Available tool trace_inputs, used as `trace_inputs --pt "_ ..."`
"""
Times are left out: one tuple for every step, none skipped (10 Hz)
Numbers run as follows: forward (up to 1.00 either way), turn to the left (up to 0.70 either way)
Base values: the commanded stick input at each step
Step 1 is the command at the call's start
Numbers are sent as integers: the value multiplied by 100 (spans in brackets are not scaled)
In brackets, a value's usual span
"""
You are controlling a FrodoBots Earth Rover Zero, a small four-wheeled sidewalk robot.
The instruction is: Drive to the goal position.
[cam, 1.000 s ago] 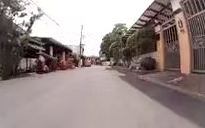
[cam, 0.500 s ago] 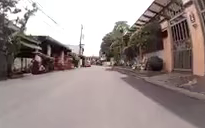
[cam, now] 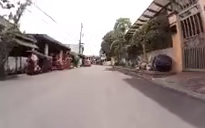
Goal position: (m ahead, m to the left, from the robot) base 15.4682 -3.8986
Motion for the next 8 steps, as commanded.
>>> trace_inputs --pt "100 0" --pt "100 0" --pt "100 0" --pt "100 0" --pt "100 0" --pt "100 0" --pt "100 0" --pt "100 0"
